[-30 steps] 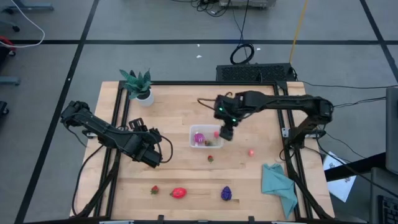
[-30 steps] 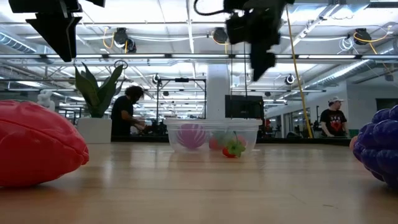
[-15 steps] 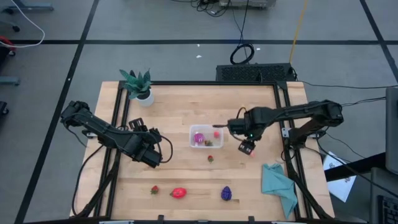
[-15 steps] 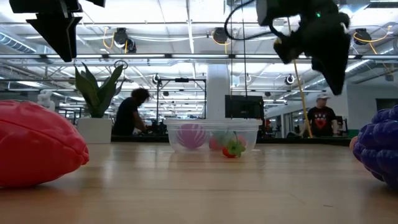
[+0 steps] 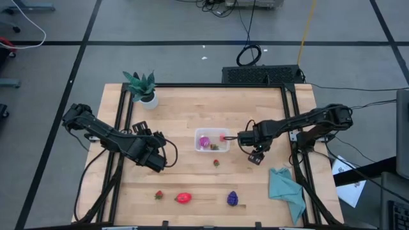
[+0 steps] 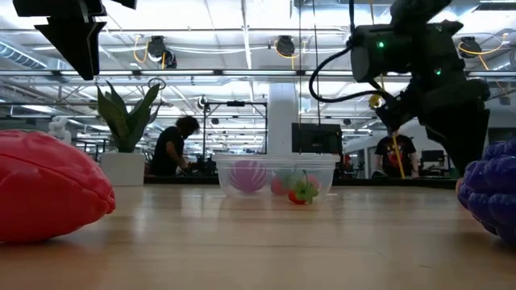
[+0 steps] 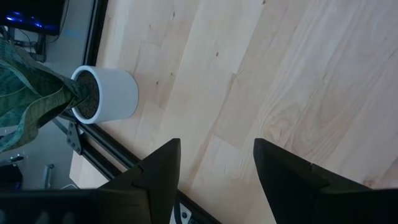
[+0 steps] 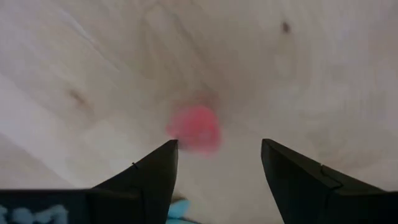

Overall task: Pick and placing Produce into tupperware
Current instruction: Put the pink peach into the transparent bin

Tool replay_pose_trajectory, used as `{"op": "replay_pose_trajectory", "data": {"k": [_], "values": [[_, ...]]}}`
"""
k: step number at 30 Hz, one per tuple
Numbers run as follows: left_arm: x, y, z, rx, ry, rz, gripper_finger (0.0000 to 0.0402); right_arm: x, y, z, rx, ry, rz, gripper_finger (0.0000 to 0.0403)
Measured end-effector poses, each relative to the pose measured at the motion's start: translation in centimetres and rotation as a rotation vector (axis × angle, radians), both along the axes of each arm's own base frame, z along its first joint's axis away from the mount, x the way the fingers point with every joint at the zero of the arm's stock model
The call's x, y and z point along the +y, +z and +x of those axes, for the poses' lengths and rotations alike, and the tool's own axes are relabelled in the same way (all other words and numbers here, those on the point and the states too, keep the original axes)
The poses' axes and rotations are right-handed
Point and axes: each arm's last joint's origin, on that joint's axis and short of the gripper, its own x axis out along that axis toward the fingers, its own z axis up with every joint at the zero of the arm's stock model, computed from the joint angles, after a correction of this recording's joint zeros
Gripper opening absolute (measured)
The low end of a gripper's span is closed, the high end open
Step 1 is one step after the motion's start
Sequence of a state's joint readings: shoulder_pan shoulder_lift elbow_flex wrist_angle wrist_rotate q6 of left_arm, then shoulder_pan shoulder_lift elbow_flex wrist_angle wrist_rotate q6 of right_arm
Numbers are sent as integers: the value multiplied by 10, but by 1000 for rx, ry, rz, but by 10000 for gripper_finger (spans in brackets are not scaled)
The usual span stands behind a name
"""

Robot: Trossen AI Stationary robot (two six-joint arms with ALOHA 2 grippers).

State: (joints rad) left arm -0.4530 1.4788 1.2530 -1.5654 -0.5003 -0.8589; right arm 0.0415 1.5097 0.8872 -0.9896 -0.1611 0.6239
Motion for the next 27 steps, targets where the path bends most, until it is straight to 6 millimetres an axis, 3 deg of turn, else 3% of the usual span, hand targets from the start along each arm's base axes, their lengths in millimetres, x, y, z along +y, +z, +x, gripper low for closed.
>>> {"op": "replay_pose_trajectory", "data": {"k": [9,27], "values": [[0,0,0,-5,3,-3,209,0,-8,3,-70,6,15,224],[0,0,1,-7,2,-5,209,1,-8,-3,-9,-3,23,224]]}}
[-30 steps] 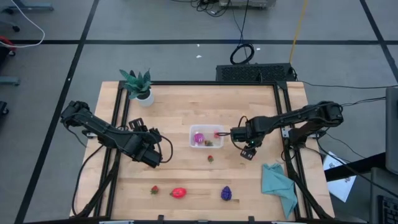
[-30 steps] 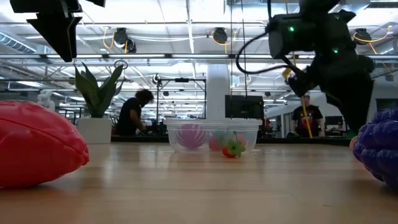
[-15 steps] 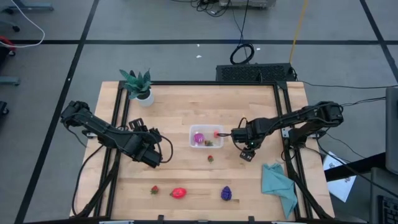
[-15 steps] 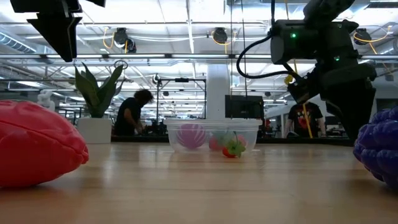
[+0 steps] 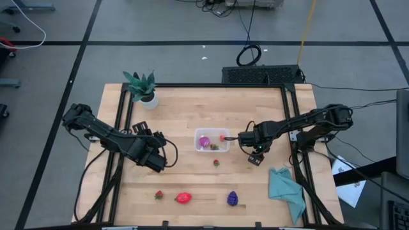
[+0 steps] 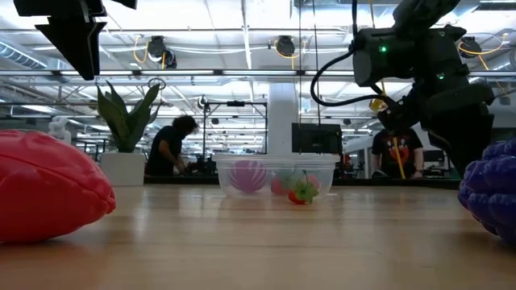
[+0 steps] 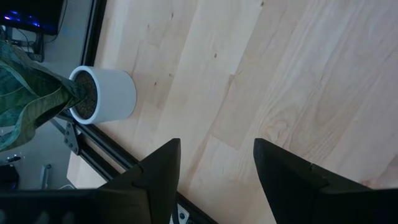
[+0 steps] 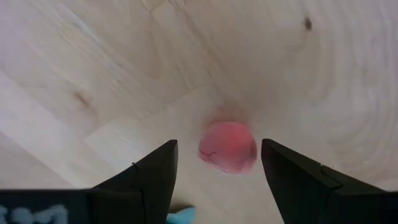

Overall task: Pick and placing Produce into tupperware
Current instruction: Put the pink peach into the transparent bin

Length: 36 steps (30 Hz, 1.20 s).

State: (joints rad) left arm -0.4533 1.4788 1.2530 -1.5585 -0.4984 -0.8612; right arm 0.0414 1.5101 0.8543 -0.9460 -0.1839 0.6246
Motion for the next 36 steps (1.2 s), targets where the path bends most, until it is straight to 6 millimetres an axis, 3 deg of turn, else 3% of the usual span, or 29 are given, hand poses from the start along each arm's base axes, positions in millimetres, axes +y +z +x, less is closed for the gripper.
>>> {"op": "replay_pose_trajectory", "data": {"k": [9,20,36], "values": [[0,0,0,0,0,-1,209,0,-1,-1,10,-11,-1,224],[0,0,0,1,-1,-1,209,0,-19,-13,22,-24,1,224],[0,0,0,0,-1,0,209,0,-20,-11,-3,-20,5,224]]}}
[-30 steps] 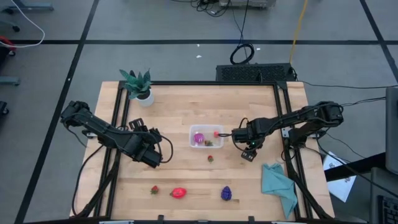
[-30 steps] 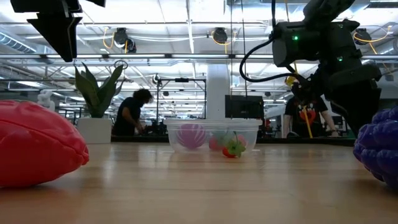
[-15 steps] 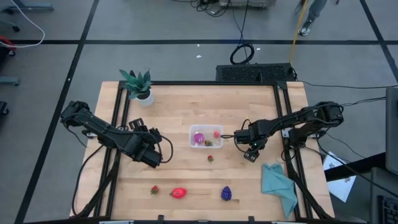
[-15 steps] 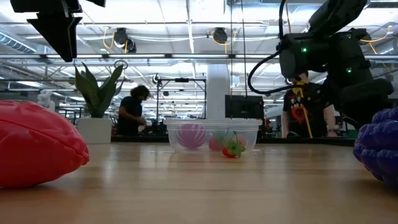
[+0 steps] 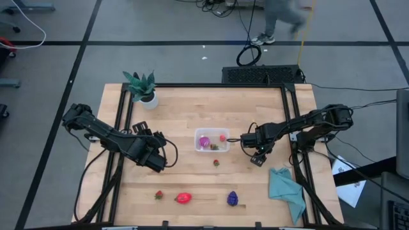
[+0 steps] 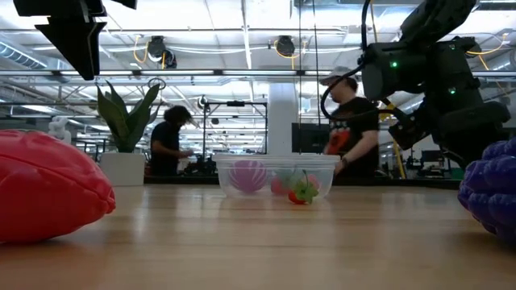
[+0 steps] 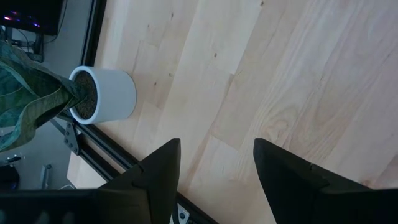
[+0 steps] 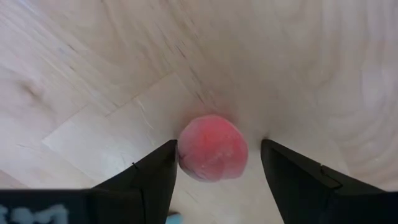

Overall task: Pick and placing Produce into tupperware
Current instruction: Put the pink peach into the transparent bin

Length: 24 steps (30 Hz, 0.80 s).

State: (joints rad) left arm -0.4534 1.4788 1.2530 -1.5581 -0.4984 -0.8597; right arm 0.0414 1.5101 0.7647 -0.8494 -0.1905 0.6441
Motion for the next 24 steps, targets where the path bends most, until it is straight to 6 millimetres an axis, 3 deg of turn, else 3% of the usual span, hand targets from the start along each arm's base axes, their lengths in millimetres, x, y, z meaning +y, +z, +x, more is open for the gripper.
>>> {"op": "replay_pose_trajectory", "data": {"k": [14,24], "values": [[0,0,1,-6,0,-2,209,0,0,1,-7,1,-3,220],[0,0,1,-9,0,-3,209,0,0,1,-8,4,-7,164]]}}
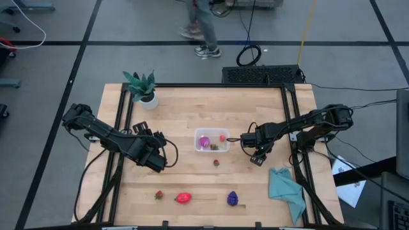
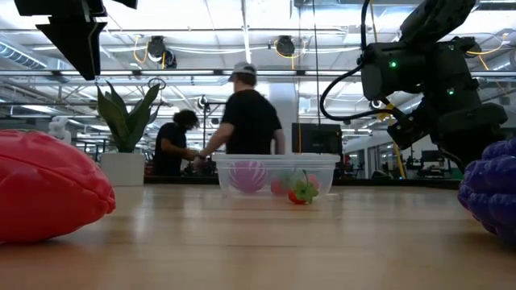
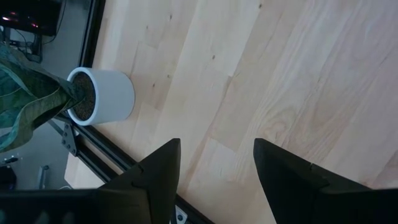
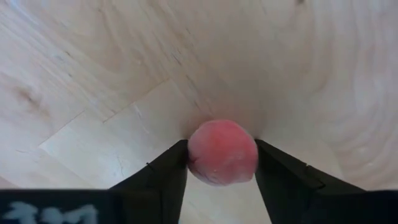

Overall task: Pick and placing Produce into tupperware
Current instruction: Put the pink peach into the transparent bin

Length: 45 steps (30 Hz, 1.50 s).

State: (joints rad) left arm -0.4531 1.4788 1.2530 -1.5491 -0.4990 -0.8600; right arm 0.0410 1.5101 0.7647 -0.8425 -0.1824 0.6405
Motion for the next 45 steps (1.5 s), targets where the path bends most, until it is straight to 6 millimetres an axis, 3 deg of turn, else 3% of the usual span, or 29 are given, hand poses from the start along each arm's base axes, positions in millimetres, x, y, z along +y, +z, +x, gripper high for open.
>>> {"op": "replay_pose_trajectory", "data": {"k": [11,24,34,39,45], "values": [[0,0,0,-2,0,-1,209,0,5,2,-48,0,0,134],[0,0,1,-6,-5,-4,209,-5,61,12,-392,-25,-18,133],[0,0,1,-4,-9,-3,209,-4,108,53,-835,111,-45,133],[0,0,1,-1,-14,-3,209,-11,124,74,-860,190,-87,133],[0,0,1,-1,-15,-3,209,-34,138,105,-730,243,-128,133]]}}
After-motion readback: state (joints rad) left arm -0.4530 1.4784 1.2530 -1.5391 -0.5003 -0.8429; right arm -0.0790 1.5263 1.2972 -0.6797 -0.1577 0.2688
